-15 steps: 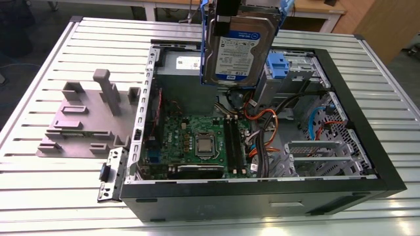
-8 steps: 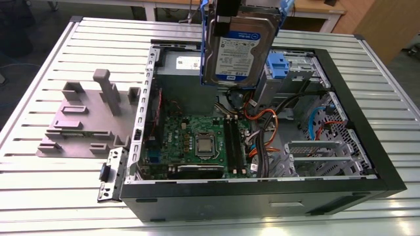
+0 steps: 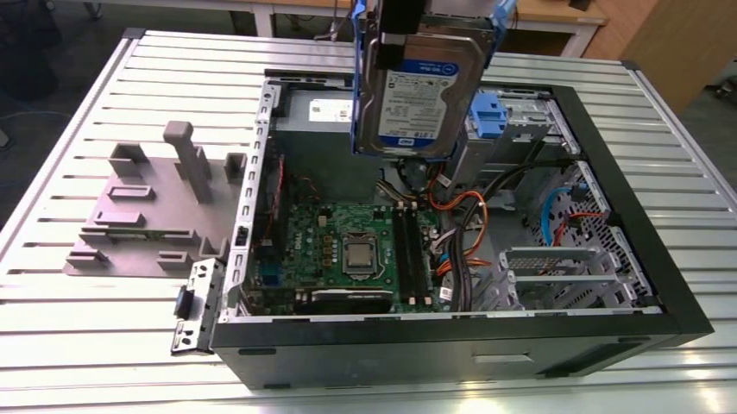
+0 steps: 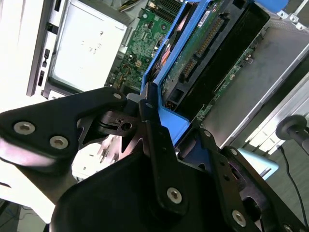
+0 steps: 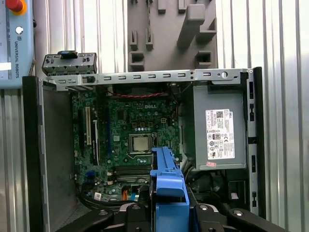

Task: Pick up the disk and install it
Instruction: 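Insert the disk into the insertion slot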

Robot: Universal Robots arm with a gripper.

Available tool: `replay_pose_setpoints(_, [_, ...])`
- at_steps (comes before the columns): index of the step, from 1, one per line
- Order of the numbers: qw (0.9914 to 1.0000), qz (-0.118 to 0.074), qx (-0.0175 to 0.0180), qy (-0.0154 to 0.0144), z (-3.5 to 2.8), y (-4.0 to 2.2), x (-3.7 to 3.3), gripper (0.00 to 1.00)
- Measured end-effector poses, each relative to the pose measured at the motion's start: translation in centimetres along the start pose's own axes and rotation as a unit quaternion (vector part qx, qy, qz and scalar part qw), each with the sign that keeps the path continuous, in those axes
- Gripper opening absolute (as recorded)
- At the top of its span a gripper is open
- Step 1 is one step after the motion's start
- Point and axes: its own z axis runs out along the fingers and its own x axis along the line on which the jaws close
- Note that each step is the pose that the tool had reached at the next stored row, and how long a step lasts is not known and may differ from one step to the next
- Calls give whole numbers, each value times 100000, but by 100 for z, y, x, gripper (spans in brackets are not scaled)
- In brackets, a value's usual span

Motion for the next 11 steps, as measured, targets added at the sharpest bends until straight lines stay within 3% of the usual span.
replay_pose_setpoints(6, [99999,-2,24,365,2,-8,66,36])
replay_pose_setpoints(11, [99999,-4,26,432,2,-85,65,36])
